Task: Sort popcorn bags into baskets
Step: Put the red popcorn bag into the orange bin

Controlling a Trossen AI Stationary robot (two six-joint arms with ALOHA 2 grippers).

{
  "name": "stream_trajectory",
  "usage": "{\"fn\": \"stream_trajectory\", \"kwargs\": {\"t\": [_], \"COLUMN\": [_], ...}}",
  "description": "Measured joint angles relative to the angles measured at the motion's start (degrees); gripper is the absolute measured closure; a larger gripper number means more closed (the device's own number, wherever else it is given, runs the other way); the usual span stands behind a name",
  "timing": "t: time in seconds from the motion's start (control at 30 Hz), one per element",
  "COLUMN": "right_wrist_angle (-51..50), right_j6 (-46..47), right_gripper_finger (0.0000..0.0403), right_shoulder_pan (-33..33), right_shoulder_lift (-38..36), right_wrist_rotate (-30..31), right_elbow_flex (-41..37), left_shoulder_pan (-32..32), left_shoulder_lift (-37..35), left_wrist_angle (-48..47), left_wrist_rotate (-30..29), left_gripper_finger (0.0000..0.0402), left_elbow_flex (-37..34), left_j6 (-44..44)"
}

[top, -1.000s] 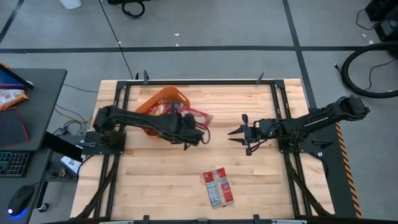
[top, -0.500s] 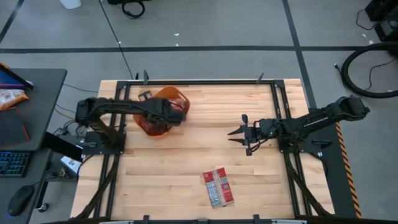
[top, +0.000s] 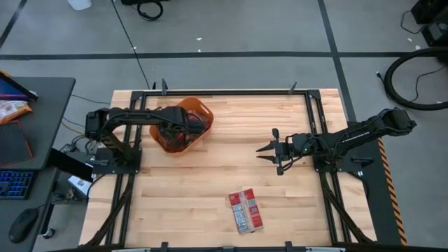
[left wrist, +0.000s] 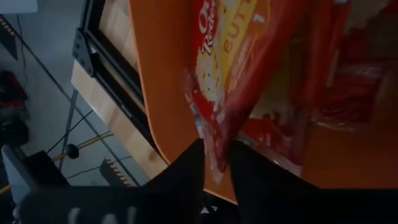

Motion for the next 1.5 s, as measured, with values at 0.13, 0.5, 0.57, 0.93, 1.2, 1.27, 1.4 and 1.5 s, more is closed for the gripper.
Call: {"fn": "stream_trajectory", "kwargs": {"t": [0.13,0.5,0.57,0.93,1.2,1.27,1.4,1.5], "right_wrist_angle": [0.02,0.00,-0.02,-0.04,0.02,0.52,1.10,2.19], "right_j6": [0.13,0.24,0.24,0.56,1.33,1.06,0.44,0.66], "right_gripper_finger": [0.0298,0.0298,0.0298,0.0298,0.0298,0.0298,0.0298,0.0298], "right_shoulder_pan": [0.00,0.00,0.00,0.00,0.00,-0.09,-0.20,-0.20], "right_shoulder_lift": [0.00,0.00,0.00,0.13,0.30,0.78,1.78,2.71], "right_wrist_rotate": [-0.02,-0.04,-0.04,-0.07,-0.09,-0.07,-0.04,-0.04], "right_elbow_flex": [0.00,0.02,0.02,0.02,0.07,0.13,0.11,0.11], "left_shoulder_pan": [-0.28,-5.10,-5.96,-14.21,-19.58,-20.16,-20.50,-20.39], "left_shoulder_lift": [0.00,0.04,0.06,1.02,3.91,4.26,4.33,4.33], "left_wrist_angle": [-0.09,3.23,4.70,32.11,42.71,43.09,43.20,43.10], "left_wrist_rotate": [0.05,0.49,0.48,5.16,5.05,5.04,5.01,4.89], "left_gripper_finger": [0.0289,0.0272,0.0272,0.0271,0.0271,0.0271,0.0271,0.0271], "left_elbow_flex": [2.91,7.34,7.34,7.39,7.37,7.37,7.37,7.37], "left_j6": [0.05,0.50,1.15,17.95,29.29,30.79,30.80,28.25]}}
